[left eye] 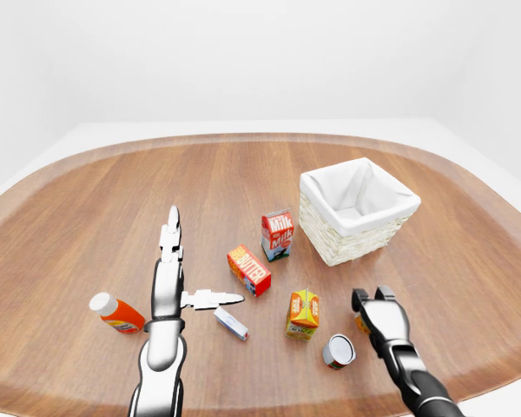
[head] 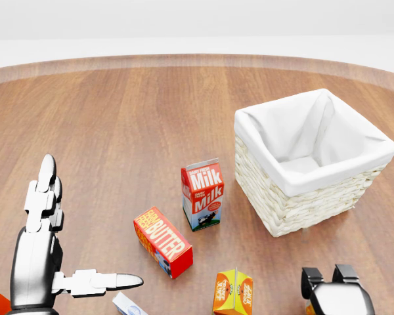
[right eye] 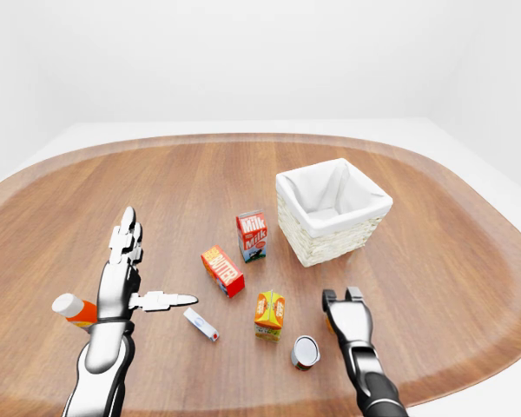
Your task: Pick up the alphabet soup and the tomato sauce, and put them in the basket.
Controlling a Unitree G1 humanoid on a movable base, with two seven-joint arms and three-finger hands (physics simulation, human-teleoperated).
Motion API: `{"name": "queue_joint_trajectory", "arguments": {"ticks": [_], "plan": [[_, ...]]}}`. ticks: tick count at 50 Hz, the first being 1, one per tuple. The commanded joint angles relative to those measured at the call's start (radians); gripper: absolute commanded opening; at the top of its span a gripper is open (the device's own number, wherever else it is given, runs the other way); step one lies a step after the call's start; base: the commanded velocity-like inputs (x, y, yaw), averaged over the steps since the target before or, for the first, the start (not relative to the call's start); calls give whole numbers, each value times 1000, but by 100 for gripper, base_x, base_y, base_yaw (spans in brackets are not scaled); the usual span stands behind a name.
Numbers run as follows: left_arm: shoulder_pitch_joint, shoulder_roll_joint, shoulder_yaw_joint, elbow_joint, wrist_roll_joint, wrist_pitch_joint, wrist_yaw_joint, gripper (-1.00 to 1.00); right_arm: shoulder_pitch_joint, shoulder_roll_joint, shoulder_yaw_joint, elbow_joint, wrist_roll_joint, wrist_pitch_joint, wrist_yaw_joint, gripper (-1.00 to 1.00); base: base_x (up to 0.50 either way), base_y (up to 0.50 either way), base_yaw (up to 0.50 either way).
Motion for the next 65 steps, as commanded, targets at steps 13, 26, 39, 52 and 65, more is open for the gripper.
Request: {"name": "queue_joint_trajectory", "arguments": {"ticks": [13, 26, 39, 52, 65], "plan": [[-2, -1, 0, 2, -4, 0, 4, 100, 222, 49, -146, -541, 75, 0, 83, -100, 0, 0, 0], [0, -1, -1, 1, -4, 0, 3, 100, 271, 100, -235, -720, 128, 0, 161, -100, 0, 0, 0], [4, -1, -1, 3, -5, 0, 3, 100, 285, 147, -312, -859, 225, 0, 224, -100, 0, 0, 0], [2, -1, -2, -2, -5, 0, 3, 100, 288, 190, -365, -980, 324, 0, 285, -100, 0, 0, 0], [1, -1, -2, -2, -5, 0, 3, 100, 278, 222, -401, -1072, 429, 0, 315, -100, 0, 0, 0]]}}
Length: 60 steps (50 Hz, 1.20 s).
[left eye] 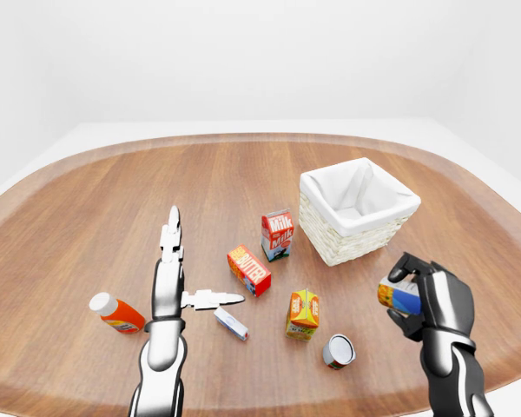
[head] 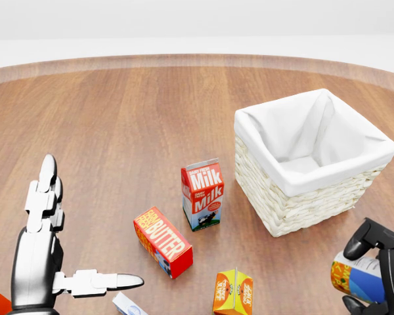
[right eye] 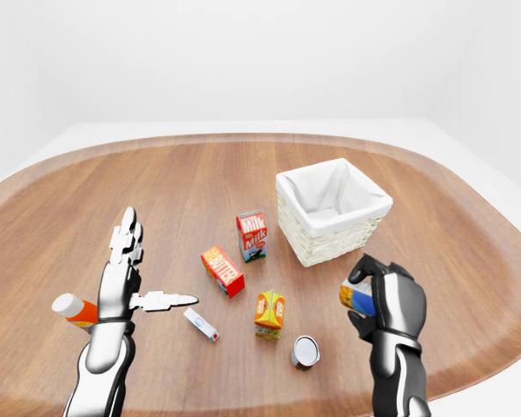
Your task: Pick up the alphabet soup and the tomato sauce, and put them in the basket.
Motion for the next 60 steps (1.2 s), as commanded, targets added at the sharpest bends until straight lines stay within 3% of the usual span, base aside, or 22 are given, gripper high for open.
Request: {"name": "queue_joint_trajectory", "arguments": {"ticks": [1, 28, 60], "plan": [[1, 0, 2, -3, -6, 0, 1, 100, -5, 30, -41, -105, 86, 0, 11, -100, 0, 0, 0], [-3, 0, 5, 4, -8, 0, 1, 100, -72, 68, -48, -342, 269, 0, 140, -100, 0, 0, 0], [-2, 0, 3, 8, -9, 0, 1, 100, -356, -65, 51, -236, 231, 0, 109, -100, 0, 0, 0]]}}
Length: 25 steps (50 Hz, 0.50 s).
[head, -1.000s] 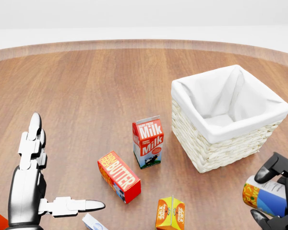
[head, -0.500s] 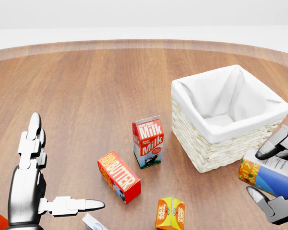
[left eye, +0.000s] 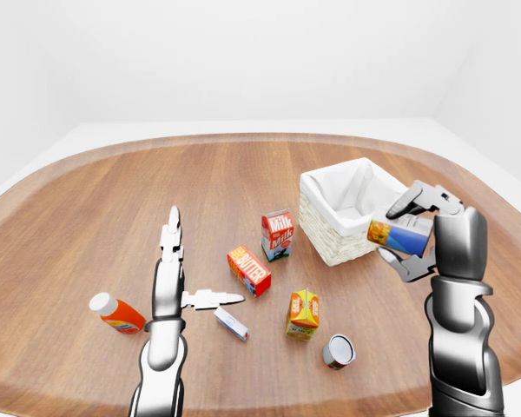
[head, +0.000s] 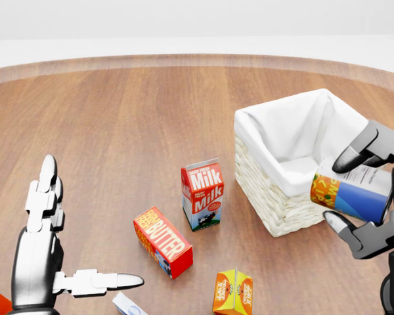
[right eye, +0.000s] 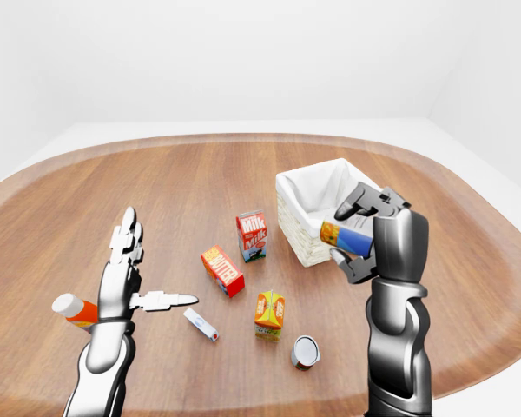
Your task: Pick up the alphabet soup and the tomato sauce, and put them in the basket.
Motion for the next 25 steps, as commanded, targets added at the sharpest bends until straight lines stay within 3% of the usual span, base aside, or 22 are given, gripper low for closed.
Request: {"name": "queue_joint_trajectory", "arguments": {"ticks": [1, 11, 25], "plan": [[0, 0, 3, 4, -7, 0, 0, 100, -111, -43, 36, 50, -12, 0, -38, -100, 0, 0, 0], [-4, 0, 2, 7, -5, 0, 1, 100, -276, -121, 62, 215, -41, 0, -76, -100, 0, 0, 0], [-1, -1, 2, -7, -4, 0, -1, 100, -414, -169, 88, 351, -59, 0, -98, -100, 0, 0, 0]]}}
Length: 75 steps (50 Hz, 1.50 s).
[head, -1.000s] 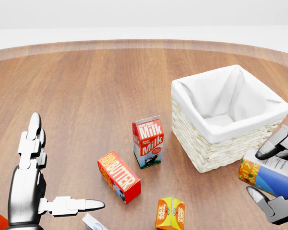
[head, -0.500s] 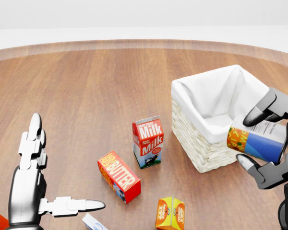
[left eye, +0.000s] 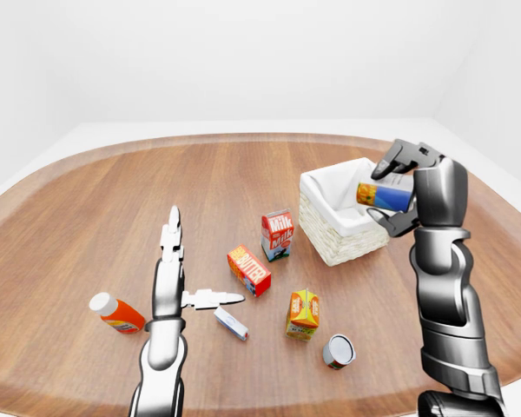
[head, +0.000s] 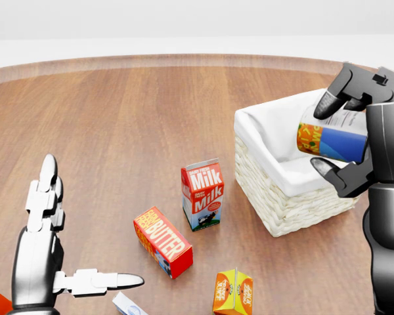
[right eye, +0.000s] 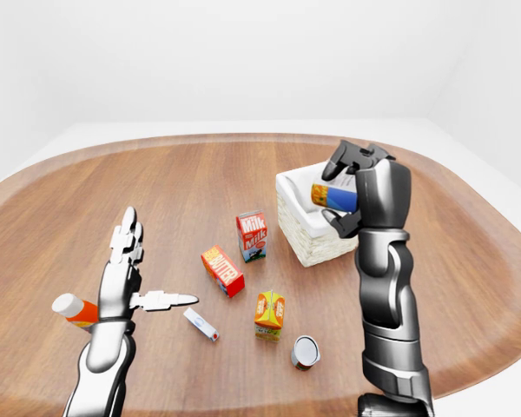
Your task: Pick up the alphabet soup and the tomato sauce, and put them in the basket.
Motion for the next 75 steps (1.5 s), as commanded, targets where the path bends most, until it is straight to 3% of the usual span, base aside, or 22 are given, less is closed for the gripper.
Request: {"name": "queue_joint_trajectory", "arguments": {"ticks": [1, 24, 45, 75], "plan": [[2, -1, 1, -15, -5, 0, -1, 100, -130, -46, 22, 131, -26, 0, -59, -100, 0, 0, 0], [0, 0, 1, -12, -8, 0, -3, 100, -338, -81, 91, 523, -125, 0, -177, -100, 0, 0, 0], [1, -1, 0, -7, -9, 0, -1, 100, -538, -116, 170, 1038, -268, 0, -402, -100, 0, 0, 0], [-5, 0, 3, -1, -10, 0, -1, 100, -778, -92, 250, 1442, -420, 0, -402, -100, 0, 0, 0]]}}
